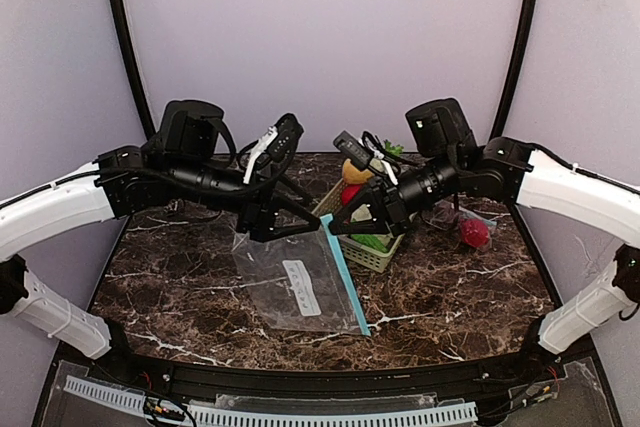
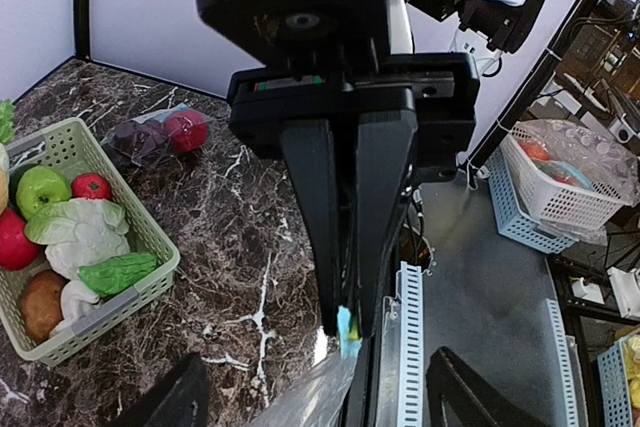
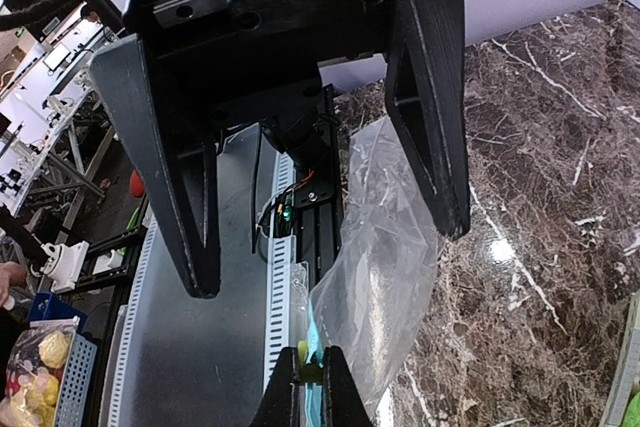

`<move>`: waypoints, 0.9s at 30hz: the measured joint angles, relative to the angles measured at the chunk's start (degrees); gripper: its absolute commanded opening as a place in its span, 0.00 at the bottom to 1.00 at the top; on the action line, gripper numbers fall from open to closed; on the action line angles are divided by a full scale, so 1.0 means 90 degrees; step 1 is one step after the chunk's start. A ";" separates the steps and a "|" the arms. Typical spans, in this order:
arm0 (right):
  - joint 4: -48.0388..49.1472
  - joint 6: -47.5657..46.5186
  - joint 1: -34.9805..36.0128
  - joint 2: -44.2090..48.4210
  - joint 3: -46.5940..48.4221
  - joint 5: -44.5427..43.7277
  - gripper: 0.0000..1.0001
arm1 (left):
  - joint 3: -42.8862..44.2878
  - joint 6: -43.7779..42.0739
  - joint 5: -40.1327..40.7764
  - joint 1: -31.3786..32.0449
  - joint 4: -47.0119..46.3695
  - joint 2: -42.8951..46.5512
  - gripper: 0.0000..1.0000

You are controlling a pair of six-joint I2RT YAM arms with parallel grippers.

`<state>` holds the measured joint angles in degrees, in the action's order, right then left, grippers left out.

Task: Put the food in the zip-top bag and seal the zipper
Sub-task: Hold the zipper food storage bag.

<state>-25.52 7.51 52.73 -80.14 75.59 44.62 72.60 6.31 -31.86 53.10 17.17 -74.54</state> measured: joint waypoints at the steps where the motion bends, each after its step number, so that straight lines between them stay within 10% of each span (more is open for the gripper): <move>1: -0.0015 0.0000 0.0012 -0.0034 0.0002 0.0027 0.00 | 0.0000 -0.0002 -0.0053 0.0027 -0.0056 -0.0032 0.56; 5: -0.0073 -0.0010 0.0058 -0.0117 0.0017 0.0066 0.00 | -0.0010 0.0117 -0.0185 0.0078 -0.0289 -0.0129 0.34; 17: -0.0151 -0.0087 0.0058 -0.0117 0.0066 0.0061 0.00 | -0.0291 0.0233 -0.0255 0.0095 -0.0568 -0.0146 0.30; 27: -0.0175 -0.0119 0.0058 -0.0117 0.0066 0.0041 0.00 | -0.0362 0.0345 -0.0403 0.0097 -0.0648 -0.0148 0.01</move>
<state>-27.09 6.44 53.25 -81.19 76.18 44.99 69.34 9.41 -35.48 53.98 11.33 -75.88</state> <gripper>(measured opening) 0.032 0.053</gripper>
